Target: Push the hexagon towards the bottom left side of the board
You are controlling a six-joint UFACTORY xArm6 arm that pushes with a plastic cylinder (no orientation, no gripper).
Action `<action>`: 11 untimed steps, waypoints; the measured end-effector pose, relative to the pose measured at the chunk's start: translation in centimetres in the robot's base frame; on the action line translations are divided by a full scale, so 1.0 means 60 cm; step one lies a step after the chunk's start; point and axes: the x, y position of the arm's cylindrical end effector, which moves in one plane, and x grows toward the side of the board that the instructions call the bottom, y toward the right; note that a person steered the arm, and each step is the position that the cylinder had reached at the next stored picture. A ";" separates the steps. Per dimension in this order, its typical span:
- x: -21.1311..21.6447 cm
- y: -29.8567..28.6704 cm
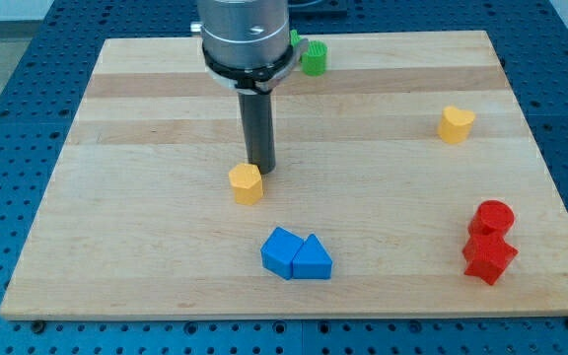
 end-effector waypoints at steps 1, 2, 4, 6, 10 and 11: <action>-0.004 0.042; 0.021 0.039; 0.045 -0.038; 0.046 -0.107; 0.142 -0.234; 0.131 -0.235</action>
